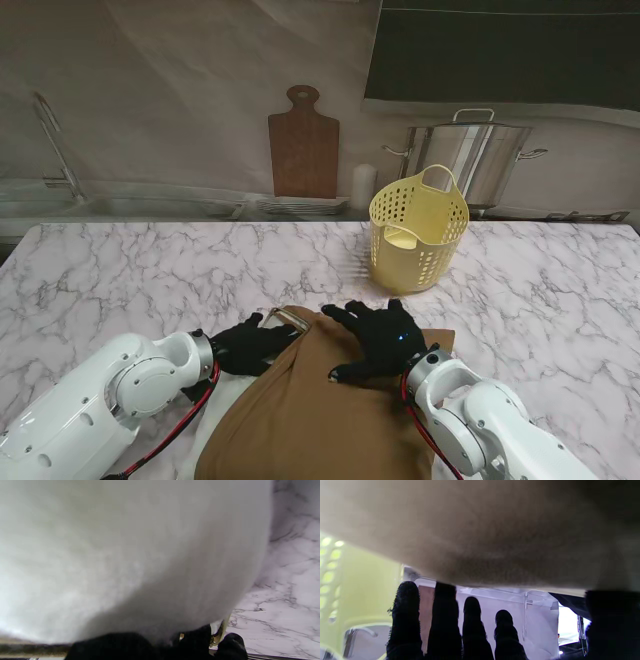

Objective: Remove the pillowcase from the pillow and put it in the laundry basket

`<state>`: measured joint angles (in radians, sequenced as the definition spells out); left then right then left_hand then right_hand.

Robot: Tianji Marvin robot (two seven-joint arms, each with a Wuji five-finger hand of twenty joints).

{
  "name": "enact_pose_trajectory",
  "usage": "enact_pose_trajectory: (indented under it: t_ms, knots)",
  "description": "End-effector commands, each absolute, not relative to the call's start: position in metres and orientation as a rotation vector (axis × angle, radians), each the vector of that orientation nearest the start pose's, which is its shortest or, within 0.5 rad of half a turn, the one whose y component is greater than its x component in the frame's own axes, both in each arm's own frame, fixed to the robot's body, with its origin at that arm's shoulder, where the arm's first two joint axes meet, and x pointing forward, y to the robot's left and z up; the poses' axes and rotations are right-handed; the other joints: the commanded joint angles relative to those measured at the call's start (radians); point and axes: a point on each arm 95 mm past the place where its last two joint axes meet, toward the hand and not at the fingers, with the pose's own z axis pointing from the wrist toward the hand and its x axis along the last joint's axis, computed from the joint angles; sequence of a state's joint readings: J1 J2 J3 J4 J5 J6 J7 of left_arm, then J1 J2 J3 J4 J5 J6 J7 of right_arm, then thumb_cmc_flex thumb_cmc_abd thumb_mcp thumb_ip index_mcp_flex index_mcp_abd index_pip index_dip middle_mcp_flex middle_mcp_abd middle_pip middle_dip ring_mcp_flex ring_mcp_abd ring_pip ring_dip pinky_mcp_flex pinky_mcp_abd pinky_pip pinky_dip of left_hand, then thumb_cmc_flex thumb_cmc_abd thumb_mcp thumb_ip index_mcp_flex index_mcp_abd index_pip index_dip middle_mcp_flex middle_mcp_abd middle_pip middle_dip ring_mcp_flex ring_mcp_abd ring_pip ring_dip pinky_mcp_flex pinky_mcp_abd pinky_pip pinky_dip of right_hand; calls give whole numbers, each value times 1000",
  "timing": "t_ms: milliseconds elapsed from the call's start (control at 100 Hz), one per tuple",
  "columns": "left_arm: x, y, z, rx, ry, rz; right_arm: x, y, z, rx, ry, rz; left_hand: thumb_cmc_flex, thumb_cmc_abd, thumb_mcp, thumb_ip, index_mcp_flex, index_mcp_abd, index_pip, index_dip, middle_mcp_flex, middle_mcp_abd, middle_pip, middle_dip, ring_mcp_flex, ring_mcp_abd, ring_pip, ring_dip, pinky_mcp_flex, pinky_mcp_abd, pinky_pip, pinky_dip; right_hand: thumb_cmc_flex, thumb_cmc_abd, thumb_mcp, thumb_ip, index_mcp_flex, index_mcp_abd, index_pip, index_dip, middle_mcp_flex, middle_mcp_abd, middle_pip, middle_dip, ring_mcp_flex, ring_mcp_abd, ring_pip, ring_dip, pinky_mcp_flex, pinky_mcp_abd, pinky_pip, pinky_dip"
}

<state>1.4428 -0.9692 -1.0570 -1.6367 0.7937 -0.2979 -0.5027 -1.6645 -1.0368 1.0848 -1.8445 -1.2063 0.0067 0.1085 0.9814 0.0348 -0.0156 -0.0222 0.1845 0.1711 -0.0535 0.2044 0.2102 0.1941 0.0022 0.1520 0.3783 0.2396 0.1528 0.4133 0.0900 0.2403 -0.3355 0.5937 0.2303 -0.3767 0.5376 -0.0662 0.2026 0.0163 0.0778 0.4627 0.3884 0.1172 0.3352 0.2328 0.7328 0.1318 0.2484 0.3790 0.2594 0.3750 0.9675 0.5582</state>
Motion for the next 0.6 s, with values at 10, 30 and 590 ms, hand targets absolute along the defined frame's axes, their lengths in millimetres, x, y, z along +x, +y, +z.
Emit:
enact_pose_trajectory:
  t_ms: [10,30,590]
  knots:
    - [367,-34,-359,-1214,2353,-1347,350,64,-321,940,1750,1442,3,-40,-17,2,9,-70,51,44,12,-41,6,13,15,-27,13,-10,-14,11,882,-8,115,-91,2,-12,62,-44,97,60,145,-67,119,85,124,-63,123,104,45,-8,65,53]
    - [367,-33,-359,-1214,2350,-1348,352,64,-324,935,1755,1439,3,-40,-17,3,9,-70,51,44,11,-41,5,13,15,-27,13,-10,-15,10,882,-8,175,-106,-18,-7,119,-84,150,66,223,-97,154,121,168,-82,163,134,65,-11,82,60]
    - [371,-22,-362,-1221,2357,-1266,340,19,-342,957,1644,1357,2,-53,-16,3,11,-72,52,46,5,-40,3,13,11,-28,12,-10,-15,10,879,-8,507,-128,240,-94,629,-261,859,-158,848,-191,438,393,573,-165,670,297,270,-80,277,33]
